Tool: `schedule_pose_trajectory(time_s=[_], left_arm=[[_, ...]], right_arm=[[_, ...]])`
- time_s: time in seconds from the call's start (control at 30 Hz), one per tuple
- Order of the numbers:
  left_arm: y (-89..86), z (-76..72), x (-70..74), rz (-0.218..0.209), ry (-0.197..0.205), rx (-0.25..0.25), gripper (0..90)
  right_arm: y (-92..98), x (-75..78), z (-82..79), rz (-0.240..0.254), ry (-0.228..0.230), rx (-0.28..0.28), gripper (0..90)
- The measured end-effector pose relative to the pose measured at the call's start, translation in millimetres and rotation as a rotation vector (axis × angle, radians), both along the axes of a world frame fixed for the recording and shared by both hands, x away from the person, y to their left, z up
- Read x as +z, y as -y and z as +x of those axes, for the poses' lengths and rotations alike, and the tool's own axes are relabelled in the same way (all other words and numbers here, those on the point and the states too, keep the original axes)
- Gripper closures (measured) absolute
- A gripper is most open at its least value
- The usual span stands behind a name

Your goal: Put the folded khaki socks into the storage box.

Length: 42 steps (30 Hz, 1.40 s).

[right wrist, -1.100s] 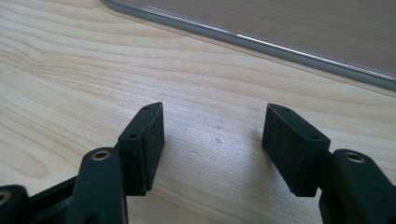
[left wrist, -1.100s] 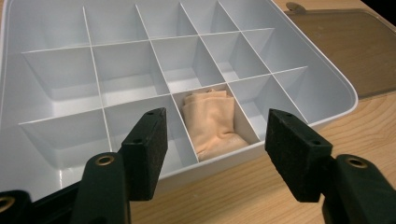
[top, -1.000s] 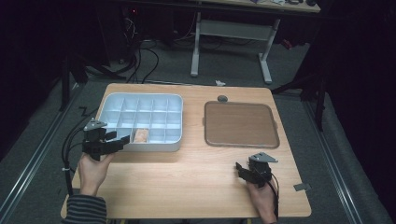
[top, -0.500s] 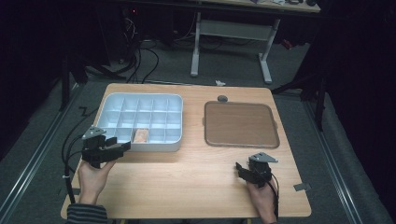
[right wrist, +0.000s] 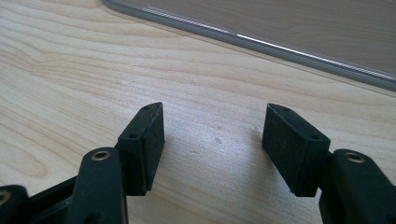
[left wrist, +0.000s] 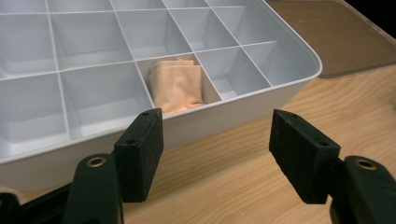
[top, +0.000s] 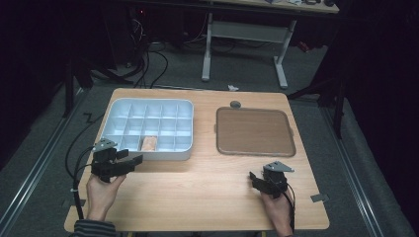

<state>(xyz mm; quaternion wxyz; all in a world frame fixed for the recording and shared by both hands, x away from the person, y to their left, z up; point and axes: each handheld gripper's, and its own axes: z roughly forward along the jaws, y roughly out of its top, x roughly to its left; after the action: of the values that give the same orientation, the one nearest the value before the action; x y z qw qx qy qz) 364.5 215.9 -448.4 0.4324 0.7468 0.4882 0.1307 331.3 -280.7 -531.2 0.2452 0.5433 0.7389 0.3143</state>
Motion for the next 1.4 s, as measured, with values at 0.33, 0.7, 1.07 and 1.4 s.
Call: schedule_pose_trajectory(time_s=[0.33, 0.7, 1.07, 1.4], left_arm=[[8.6, -3.2, -8.8, -0.007, -0.018, -0.042, 35.8], [22.4, -4.4, -18.6, -0.008, -0.032, -0.077, 35.7], [33.1, -4.9, -26.9, -0.016, -0.04, -0.105, 35.2], [42.2, -4.5, -35.3, -0.021, -0.052, -0.114, 34.8]], right_arm=[[0.0, 0.0, 0.0, 0.0, 0.0, 0.0, 39.1], [0.0, 0.0, 0.0, 0.0, 0.001, 0.0, 39.1], [0.0, 0.0, 0.0, 0.0, 0.0, -0.001, 39.1], [0.0, 0.0, 0.0, 0.0, 0.0, 0.0, 39.1]])
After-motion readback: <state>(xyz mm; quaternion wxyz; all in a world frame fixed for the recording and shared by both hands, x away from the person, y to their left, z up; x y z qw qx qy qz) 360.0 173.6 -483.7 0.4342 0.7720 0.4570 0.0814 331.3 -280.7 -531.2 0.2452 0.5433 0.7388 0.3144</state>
